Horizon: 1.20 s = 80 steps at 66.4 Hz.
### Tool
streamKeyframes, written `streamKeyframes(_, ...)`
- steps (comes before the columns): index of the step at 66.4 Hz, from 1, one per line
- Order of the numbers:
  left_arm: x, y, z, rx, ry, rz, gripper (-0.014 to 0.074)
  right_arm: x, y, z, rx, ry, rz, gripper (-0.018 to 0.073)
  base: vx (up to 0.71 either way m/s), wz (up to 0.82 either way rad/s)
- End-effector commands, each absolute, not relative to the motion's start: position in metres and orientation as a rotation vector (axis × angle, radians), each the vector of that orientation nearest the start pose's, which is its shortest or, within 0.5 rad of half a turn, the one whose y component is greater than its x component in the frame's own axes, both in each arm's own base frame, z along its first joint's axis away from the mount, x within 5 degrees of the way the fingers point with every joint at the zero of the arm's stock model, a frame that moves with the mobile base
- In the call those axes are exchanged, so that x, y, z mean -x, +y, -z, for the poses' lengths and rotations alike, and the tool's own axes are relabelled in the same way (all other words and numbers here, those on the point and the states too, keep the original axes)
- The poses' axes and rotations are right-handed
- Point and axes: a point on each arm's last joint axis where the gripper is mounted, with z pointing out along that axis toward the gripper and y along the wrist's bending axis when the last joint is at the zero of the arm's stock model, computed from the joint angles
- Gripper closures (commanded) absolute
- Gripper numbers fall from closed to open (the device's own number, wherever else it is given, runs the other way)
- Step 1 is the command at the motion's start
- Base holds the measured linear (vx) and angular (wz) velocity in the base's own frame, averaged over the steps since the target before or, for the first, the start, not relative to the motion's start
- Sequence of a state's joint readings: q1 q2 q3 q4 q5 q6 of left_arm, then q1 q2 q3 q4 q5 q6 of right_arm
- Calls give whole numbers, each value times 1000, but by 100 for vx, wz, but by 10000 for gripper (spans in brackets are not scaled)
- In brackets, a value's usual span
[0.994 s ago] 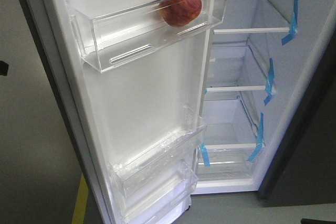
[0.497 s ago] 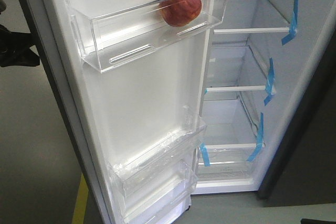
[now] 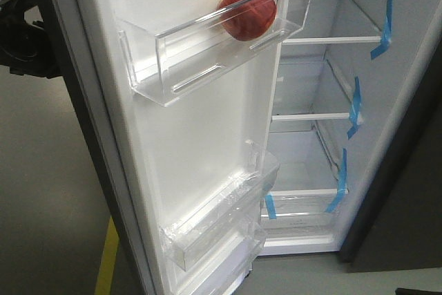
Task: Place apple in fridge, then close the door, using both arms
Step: 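Push the refrigerator door closed with the left gripper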
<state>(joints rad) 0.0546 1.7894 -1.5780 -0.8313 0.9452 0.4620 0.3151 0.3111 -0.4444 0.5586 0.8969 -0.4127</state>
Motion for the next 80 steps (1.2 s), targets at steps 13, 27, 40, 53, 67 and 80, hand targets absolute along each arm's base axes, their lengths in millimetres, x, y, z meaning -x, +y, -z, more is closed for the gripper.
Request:
streamKeyframes(13, -383, -73, -355, -275, 2285, 903, 603, -41, 53, -288, 589, 2017, -631, 108, 0, 0)
streamKeyframes(27, -377, -105, -355, -389, 2275, 931, 603, -41, 53, -288, 589, 2017, -631, 108, 0, 0)
streamKeyframes(40, -368, -137, -359, -478, 2226, 997, 603, -41, 53, -288, 589, 2017, -631, 108, 0, 0)
streamKeyframes(53, -358, -169, -364, -560, 2149, 1067, 603, -41, 53, -288, 589, 2017, -631, 108, 0, 0)
streamKeyframes(67, -345, -204, -369, -642, 2067, 1102, 603, -41, 53, -288, 589, 2017, -631, 108, 0, 0)
streamKeyframes(80, -327, -238, -372, -744, 1980, 1114, 603, -41, 53, -288, 589, 2017, -631, 108, 0, 0)
